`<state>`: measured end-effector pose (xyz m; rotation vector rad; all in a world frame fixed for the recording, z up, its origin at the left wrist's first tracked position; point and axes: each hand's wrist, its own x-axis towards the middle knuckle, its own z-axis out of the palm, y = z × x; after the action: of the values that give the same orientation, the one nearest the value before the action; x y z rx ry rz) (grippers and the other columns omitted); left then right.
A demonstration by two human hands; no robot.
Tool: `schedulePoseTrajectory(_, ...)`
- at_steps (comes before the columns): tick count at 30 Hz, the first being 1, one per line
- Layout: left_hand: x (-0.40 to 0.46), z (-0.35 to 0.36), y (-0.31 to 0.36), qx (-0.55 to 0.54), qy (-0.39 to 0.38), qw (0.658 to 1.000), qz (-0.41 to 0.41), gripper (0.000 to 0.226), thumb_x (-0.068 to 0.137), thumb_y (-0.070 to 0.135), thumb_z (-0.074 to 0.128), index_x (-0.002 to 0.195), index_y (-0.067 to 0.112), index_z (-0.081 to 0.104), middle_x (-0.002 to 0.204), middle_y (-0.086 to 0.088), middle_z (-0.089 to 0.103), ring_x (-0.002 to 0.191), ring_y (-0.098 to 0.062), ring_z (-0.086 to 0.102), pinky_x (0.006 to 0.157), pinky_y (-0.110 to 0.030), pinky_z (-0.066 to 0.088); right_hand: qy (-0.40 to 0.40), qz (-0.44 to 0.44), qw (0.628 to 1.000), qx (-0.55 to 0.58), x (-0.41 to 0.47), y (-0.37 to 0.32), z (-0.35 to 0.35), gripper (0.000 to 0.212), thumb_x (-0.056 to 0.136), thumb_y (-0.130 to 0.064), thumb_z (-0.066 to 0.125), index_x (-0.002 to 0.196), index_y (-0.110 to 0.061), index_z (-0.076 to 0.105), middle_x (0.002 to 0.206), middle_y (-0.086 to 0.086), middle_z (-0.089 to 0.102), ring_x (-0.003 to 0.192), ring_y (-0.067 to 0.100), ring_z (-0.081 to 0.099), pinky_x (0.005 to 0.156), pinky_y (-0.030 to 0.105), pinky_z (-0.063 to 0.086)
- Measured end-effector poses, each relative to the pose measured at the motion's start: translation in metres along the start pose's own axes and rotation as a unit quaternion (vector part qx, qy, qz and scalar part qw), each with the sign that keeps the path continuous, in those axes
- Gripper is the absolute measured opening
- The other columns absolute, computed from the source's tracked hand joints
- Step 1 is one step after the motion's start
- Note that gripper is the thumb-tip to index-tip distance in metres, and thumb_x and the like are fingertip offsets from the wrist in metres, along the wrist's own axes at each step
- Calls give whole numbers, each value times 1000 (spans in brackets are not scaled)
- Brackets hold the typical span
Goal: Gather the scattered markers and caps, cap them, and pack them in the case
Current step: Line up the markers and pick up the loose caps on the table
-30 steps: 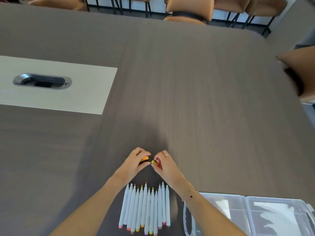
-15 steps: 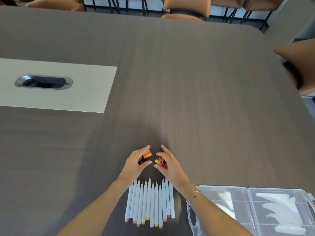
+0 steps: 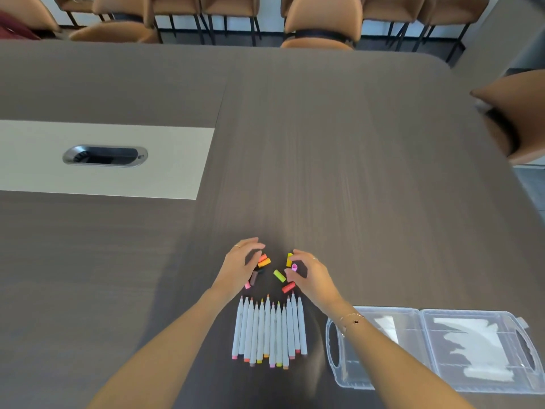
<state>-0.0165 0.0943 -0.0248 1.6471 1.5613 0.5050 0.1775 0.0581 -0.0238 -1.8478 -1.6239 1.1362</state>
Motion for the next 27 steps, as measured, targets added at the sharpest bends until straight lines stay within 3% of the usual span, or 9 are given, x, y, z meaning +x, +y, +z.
schedulePoseTrajectory(5,-12,-3,20,-37,-37,998,-37,21,98,22,49,112,21,65,109,6,67,93,-13,64,84,-23,49,12,-27,1000,-5,-18,-3,-13,18,92,-17,58,110,-15,64,124,-3,57,99,4,52,81,-1,39)
schedulePoseTrajectory(8,-25,-2,37,-48,-47,997,-43,20,99,18,46,109,18,64,88,6,66,67,-9,60,62,-19,47,21,-27,999,0,-34,0,-23,16,93,-14,56,106,-15,66,113,-1,61,97,7,54,91,17,46)
schedulePoseTrajectory(11,-44,2,65,-65,-57,995,-49,20,100,17,42,106,22,61,86,7,68,76,-7,64,66,-15,45,14,-11,1000,-2,-56,5,-42,19,94,-12,53,109,-15,65,111,-3,60,97,7,54,89,15,43)
schedulePoseTrajectory(13,-58,8,85,-76,-64,994,-35,20,99,16,43,101,24,62,76,11,70,70,1,64,67,-9,45,5,3,1000,14,-74,11,-60,23,94,-8,50,112,-13,64,106,-6,60,97,7,55,90,14,42)
schedulePoseTrajectory(16,-76,31,119,-94,-57,993,-33,15,97,13,50,103,17,63,84,1,70,69,-5,62,61,-8,44,-2,20,999,29,-109,31,-91,25,94,-8,46,114,-13,62,99,-4,61,92,11,58,89,21,49)
schedulePoseTrajectory(19,-94,75,152,-84,-69,994,-16,13,92,8,57,99,17,63,76,6,68,69,-9,63,59,-7,43,-8,17,1000,22,-149,64,-126,25,95,-10,44,111,-14,63,97,-5,63,90,10,56,75,5,42)
schedulePoseTrajectory(21,-102,111,172,-82,-87,993,1,15,90,7,60,93,21,65,64,11,67,72,-14,66,67,-14,50,2,19,1000,15,-172,89,-149,24,94,-9,45,107,-13,64,98,-2,65,88,12,57,72,4,40)
schedulePoseTrajectory(24,-114,163,209,-71,-118,989,45,17,88,9,61,95,24,66,80,5,72,74,-12,68,71,-19,52,49,46,997,29,-205,126,-180,25,92,-8,46,105,-15,66,103,1,68,91,16,61,81,14,43)
schedulePoseTrajectory(27,-120,218,241,-55,-159,981,101,19,88,13,63,94,31,66,86,5,72,75,-8,67,65,-14,50,108,59,991,53,-236,169,-206,24,93,-9,47,109,-13,65,106,0,67,95,13,61,78,4,41)
